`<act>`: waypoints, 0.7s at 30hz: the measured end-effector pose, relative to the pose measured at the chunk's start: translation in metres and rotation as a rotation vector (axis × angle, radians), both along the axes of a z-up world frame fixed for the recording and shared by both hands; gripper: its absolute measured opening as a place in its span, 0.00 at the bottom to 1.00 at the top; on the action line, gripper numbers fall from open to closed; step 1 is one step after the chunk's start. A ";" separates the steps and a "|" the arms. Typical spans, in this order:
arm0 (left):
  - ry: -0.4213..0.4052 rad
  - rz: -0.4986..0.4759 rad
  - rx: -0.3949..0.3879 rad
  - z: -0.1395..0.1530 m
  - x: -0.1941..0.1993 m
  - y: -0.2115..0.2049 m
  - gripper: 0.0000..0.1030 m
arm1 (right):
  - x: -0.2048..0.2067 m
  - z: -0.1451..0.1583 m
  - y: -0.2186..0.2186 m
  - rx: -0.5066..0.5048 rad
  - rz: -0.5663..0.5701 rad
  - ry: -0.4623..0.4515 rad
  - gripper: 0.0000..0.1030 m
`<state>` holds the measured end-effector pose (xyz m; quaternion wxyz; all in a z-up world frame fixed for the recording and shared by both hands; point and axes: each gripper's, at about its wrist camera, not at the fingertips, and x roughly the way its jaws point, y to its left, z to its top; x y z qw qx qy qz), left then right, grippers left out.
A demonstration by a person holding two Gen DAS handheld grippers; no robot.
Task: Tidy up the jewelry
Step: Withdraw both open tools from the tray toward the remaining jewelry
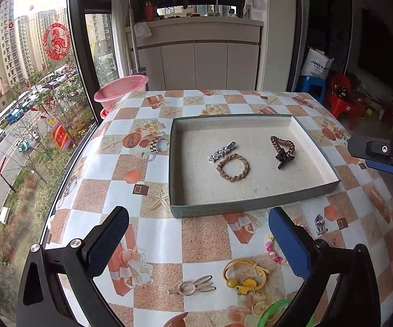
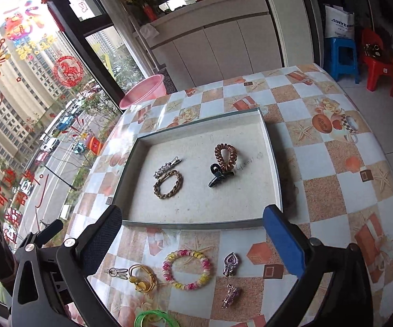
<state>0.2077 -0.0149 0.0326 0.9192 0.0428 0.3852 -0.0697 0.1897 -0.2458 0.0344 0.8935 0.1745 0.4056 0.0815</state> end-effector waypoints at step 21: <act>0.039 -0.024 0.076 -0.037 -0.053 0.020 1.00 | -0.066 -0.032 0.008 0.006 0.002 0.099 1.00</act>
